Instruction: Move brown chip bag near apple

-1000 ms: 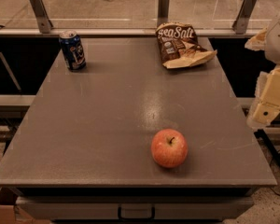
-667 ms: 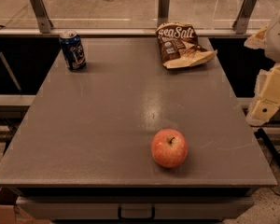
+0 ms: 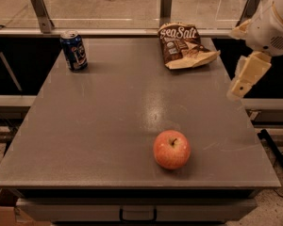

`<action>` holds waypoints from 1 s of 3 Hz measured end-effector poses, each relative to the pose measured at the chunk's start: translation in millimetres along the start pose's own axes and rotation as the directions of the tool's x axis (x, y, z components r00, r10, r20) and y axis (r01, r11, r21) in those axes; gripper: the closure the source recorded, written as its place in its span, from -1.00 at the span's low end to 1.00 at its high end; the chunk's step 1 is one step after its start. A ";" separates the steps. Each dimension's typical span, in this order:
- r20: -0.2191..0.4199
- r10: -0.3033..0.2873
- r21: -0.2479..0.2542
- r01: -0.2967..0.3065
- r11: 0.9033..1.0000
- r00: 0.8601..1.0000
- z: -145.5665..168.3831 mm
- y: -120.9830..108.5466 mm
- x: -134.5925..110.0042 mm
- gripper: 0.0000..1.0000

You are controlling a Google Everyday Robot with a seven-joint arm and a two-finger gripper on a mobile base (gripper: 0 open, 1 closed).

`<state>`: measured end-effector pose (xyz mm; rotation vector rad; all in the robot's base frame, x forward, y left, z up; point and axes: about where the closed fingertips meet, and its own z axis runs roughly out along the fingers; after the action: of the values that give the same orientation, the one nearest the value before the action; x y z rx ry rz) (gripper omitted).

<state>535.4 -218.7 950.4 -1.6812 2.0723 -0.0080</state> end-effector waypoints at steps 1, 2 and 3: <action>0.126 0.032 0.047 -0.038 0.998 0.992 37.6 -66.7 -11.9 -1.00; 0.233 0.088 0.065 -0.106 0.992 0.969 60.4 -113.2 -19.8 -1.00; 0.290 0.167 0.068 -0.195 0.978 0.942 83.9 -147.7 -25.4 -1.00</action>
Offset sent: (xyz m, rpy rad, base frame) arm 0.1869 0.0025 -0.0103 0.3657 -0.1482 -0.0917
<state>705.3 -208.3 927.7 -1.3420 1.9667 0.1799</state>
